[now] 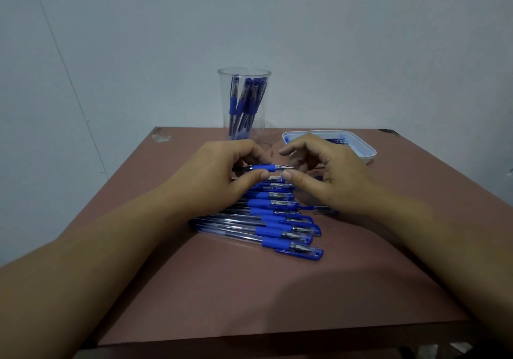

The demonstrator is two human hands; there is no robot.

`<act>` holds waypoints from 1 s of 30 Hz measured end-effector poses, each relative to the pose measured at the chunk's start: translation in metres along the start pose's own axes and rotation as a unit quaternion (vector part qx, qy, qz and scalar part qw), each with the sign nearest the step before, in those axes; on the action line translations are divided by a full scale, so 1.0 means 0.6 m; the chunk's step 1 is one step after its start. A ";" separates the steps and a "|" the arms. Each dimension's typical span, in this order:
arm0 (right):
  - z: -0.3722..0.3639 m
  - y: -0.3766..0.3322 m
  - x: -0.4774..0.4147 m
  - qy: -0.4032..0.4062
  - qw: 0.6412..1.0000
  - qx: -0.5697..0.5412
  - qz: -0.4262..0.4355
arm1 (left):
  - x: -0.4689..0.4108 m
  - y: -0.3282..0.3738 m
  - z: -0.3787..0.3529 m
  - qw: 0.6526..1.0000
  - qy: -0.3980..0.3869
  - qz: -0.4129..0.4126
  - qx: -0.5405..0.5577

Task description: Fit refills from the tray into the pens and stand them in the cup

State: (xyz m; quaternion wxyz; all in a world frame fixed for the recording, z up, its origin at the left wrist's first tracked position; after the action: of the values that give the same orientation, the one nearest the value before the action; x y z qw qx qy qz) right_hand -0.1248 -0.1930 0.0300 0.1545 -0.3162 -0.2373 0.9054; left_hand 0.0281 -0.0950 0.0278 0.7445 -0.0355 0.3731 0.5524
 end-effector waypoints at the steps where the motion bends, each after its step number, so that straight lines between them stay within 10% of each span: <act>1: 0.001 -0.002 0.001 0.002 1.000 0.007 0.009 | 0.000 -0.001 0.000 1.000 0.001 0.000 -0.001; 30: 0.003 -0.002 -0.002 -0.001 0.999 0.025 0.019 | -0.001 0.001 0.002 1.000 0.001 -0.009 0.000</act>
State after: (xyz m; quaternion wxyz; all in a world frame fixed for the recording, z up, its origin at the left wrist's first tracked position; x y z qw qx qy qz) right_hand -0.1248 -0.1934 0.0323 0.1448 -0.3154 -0.2085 0.9144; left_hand 0.0279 -0.0946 0.0294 0.7491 -0.0395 0.3740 0.5454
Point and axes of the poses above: each hand's wrist, its own x-axis away from the middle knuckle, its own z-axis out of the back of the hand, y = z × x, the point moved 5 cm from there along -x, towards the middle knuckle, and after that the axes turned 9 degrees about -z, right-handed, at the moved point
